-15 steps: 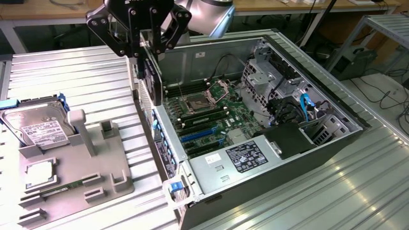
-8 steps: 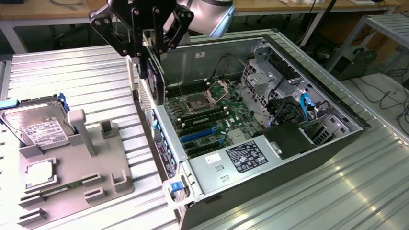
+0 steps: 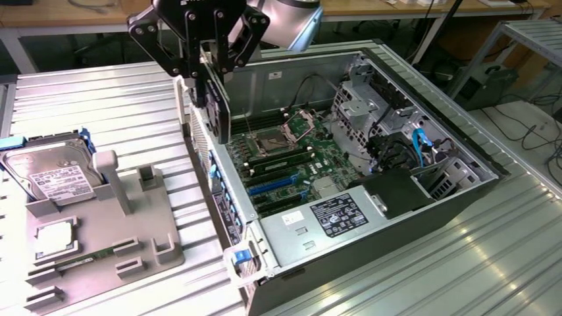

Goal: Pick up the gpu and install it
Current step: 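Pick up the gpu and move the gpu toward the slot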

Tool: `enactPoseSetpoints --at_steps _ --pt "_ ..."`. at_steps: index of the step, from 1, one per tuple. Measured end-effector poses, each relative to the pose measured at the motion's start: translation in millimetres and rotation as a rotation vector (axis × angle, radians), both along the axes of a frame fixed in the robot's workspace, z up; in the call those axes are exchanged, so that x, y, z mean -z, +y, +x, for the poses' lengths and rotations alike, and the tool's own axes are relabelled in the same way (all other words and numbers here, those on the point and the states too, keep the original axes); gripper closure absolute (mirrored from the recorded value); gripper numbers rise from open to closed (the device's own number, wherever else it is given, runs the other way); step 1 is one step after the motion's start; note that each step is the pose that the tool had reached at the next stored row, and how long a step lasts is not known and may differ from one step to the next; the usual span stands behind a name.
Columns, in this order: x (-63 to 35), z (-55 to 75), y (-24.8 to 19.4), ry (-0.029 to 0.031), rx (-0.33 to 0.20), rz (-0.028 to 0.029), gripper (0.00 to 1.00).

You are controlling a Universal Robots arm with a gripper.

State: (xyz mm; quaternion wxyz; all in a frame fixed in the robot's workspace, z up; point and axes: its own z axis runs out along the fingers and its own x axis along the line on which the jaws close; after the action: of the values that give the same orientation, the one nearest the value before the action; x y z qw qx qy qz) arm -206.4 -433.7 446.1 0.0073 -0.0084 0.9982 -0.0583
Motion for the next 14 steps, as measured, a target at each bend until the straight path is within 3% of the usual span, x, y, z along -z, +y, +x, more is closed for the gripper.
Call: enactPoseSetpoints --at_steps 14 --pt "0.2 7.1 0.0 0.0000 0.000 0.0000 0.72"
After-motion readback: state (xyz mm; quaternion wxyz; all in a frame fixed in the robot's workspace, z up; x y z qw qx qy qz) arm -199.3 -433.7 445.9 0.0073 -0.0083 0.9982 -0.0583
